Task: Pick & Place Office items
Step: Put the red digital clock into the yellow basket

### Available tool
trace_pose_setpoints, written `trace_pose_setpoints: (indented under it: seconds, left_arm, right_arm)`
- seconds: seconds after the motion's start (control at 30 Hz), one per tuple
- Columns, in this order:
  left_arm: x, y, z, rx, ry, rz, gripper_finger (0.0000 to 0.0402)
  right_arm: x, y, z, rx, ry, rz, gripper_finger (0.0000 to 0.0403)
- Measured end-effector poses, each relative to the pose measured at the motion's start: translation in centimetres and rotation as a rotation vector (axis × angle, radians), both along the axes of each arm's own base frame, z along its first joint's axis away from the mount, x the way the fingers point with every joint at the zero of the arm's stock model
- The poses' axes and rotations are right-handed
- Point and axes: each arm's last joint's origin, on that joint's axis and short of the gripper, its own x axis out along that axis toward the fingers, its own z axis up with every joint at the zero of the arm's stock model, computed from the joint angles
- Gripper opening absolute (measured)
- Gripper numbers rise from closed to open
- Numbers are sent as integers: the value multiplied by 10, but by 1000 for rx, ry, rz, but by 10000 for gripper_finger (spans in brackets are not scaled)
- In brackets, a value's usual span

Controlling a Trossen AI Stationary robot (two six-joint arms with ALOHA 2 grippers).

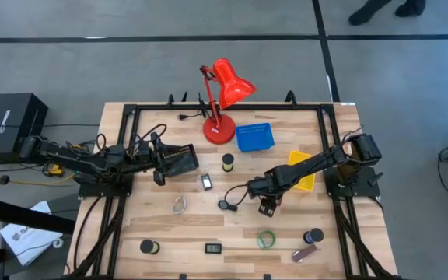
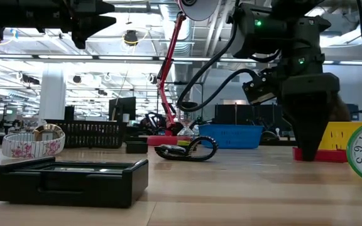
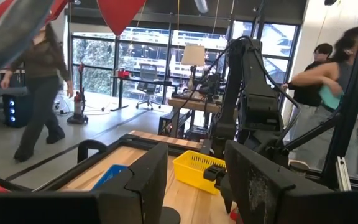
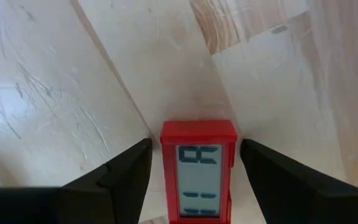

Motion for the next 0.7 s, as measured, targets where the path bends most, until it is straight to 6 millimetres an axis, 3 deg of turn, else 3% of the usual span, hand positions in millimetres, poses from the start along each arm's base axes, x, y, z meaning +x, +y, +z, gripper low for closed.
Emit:
trace_pose_setpoints:
  seconds: [0.17, 0.53, 0.7]
  left_arm:
    - [0, 0, 0, 0, 0, 0, 156]
    - [0, 0, 0, 0, 0, 0, 156]
    - [0, 0, 0, 0, 0, -1, 156]
  right_arm:
    - [0, -3, 0, 1, 0, 39, 236]
    - [1, -4, 1, -10, 5, 48, 148]
    - [8, -2, 10, -29, 18, 57, 158]
